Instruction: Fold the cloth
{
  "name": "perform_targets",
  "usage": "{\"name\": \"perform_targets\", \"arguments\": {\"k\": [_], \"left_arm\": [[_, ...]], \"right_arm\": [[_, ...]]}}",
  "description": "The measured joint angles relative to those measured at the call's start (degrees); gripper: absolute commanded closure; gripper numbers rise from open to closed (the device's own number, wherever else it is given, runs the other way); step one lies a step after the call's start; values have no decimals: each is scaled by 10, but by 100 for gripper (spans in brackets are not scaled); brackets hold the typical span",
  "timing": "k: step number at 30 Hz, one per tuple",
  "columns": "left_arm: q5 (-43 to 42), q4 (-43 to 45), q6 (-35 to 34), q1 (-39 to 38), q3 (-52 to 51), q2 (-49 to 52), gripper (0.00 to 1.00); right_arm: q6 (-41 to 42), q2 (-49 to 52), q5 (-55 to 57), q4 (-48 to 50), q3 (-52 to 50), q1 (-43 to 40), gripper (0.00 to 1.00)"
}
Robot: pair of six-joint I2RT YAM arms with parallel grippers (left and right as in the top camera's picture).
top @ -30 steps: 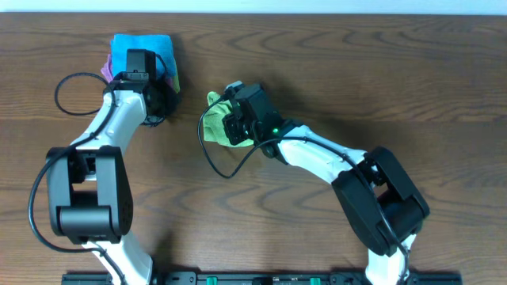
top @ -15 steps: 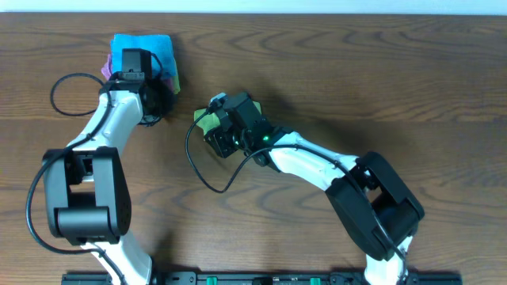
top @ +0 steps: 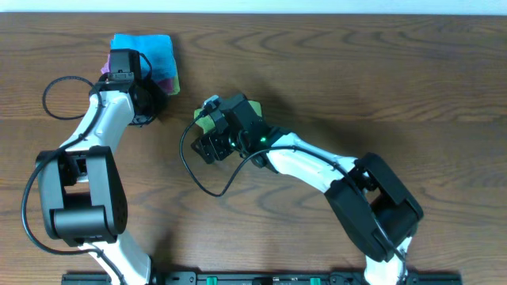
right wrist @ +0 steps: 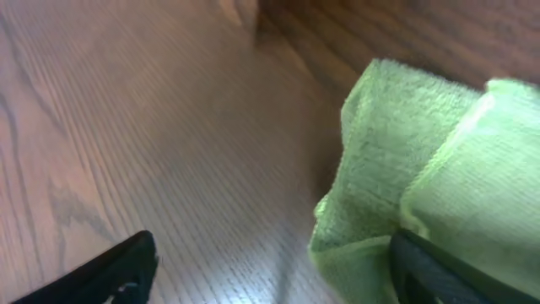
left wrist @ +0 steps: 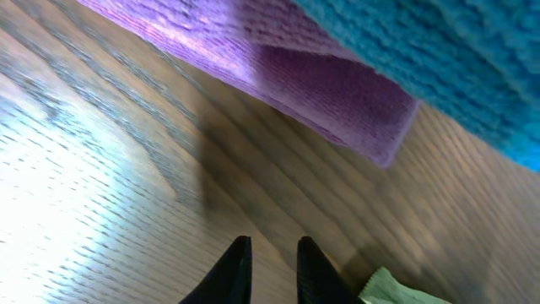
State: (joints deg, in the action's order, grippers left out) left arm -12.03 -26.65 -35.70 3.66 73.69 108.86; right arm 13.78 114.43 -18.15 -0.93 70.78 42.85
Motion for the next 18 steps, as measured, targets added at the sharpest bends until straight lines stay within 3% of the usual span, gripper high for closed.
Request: {"name": "perform_targets", "arguments": {"k": [4,12,18], "left_arm": [[-17,0,1,0,0,0,64],[-42,-4,3,0,0,-30,17],[-80,-27,0,0,1,-71,6]], "right_arm": [[0,-18,0,-1,0,-20,1],[0,-92,0,-26,3,-80,1],[-1,-155,0,-147,6,-140,1]]}}
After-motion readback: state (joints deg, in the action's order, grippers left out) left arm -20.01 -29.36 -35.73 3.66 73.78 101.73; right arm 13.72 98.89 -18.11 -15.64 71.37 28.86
